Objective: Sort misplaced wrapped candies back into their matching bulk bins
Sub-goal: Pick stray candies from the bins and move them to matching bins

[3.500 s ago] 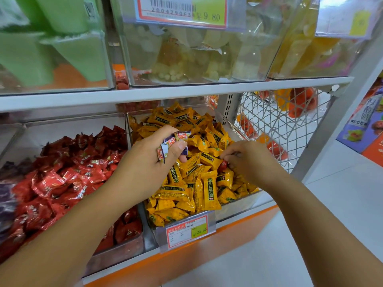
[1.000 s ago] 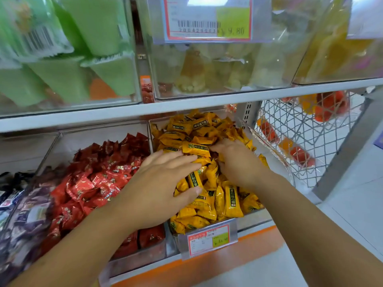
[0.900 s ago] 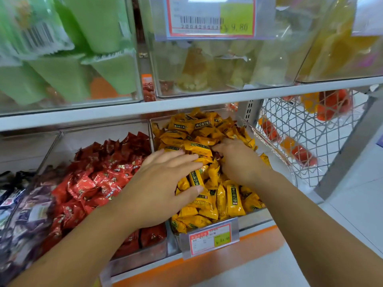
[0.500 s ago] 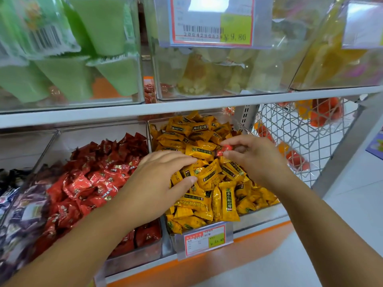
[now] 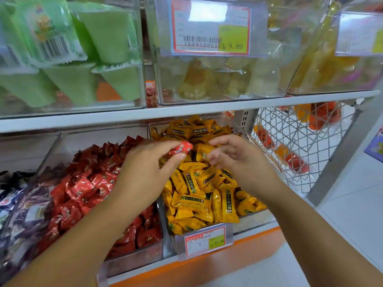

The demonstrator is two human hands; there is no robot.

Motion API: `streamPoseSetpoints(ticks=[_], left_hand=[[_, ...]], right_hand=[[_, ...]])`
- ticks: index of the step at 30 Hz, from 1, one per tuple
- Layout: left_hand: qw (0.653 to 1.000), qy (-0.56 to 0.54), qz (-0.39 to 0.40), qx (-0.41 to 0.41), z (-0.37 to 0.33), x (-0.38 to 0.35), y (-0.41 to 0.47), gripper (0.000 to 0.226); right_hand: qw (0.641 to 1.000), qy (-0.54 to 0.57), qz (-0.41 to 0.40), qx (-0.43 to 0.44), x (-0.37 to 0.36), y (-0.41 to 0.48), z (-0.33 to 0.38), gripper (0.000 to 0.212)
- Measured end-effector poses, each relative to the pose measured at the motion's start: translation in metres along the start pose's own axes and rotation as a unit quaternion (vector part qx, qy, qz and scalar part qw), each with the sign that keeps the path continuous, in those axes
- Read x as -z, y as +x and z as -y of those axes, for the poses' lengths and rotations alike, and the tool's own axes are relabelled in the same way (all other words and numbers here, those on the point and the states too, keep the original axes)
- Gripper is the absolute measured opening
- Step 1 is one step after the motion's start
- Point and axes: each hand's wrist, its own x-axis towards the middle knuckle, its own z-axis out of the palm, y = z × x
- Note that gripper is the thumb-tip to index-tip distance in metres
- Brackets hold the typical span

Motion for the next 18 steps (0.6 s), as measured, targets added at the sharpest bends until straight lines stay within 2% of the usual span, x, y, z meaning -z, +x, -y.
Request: streamPoseSetpoints(ticks=[3,7,9,13,16,18], left_hand=[[0.996,0.048,-0.005,0.072,0.012,0.018,0.003,0.034],[0.978,0.159,-0.002,0.139,0.041,0.033,0.008,0.032],[0.967,0.206,0.011,0.146,0.047,0.035,0.008,0.034],[0.98,0.173,0.023,0.091,0.035,0.03,0.006,0.043],[0.988,0.12,0.096,0.025,0.02,0.018,0.0,0.048],[0.985,0.093,0.143,0.001,0.017,0.009,-0.003,0.052]], right_hand=[[0.995,-0.087,-0.058,-0.001,0.005,0.005,-0.007,0.021],[0.992,-0.105,-0.072,0.012,0.004,0.008,-0.011,0.02],[0.989,-0.127,-0.07,0.02,0.002,0.009,-0.013,0.019],[0.973,-0.205,-0.097,0.032,0.002,0.011,-0.022,0.02],[0.95,-0.285,-0.115,0.051,0.004,0.018,-0.024,0.024],[0.941,-0.325,-0.082,0.043,0.003,0.023,-0.025,0.038]])
